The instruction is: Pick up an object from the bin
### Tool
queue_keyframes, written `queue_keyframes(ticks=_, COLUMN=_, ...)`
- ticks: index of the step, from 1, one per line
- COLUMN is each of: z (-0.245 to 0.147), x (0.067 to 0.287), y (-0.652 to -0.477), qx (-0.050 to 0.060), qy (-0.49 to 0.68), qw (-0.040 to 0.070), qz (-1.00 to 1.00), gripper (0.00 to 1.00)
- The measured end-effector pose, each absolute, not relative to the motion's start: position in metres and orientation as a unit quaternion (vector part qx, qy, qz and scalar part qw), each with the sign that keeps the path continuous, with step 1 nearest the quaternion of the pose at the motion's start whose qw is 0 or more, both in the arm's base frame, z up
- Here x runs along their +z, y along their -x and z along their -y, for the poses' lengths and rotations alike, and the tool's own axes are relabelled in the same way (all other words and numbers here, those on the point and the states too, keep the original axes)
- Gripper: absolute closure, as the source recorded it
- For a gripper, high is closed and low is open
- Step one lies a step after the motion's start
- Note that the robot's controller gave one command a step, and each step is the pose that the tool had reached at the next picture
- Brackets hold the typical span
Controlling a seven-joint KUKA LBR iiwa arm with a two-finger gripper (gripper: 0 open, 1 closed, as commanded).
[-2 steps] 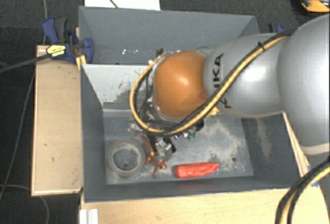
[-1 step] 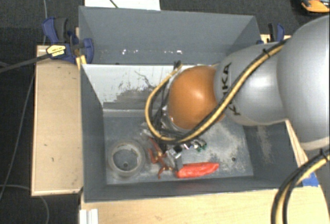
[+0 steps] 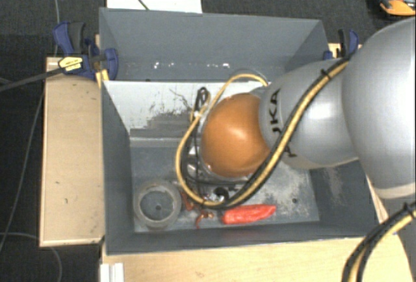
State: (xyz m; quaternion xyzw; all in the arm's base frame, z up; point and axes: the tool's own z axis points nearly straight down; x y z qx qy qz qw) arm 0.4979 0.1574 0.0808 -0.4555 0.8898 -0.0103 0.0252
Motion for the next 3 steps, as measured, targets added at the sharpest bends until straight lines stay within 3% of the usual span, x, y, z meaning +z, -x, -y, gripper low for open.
queue_keyframes(ticks=2, z=-0.157, x=0.087, y=-0.498, qx=-0.010, qy=0.453, qw=0.026, qz=-0.891, gripper=1.00)
queue_keyframes(ticks=3, z=-0.159, x=0.102, y=-0.494, qx=-0.007, qy=0.454, qw=0.023, qz=-0.891, gripper=1.00)
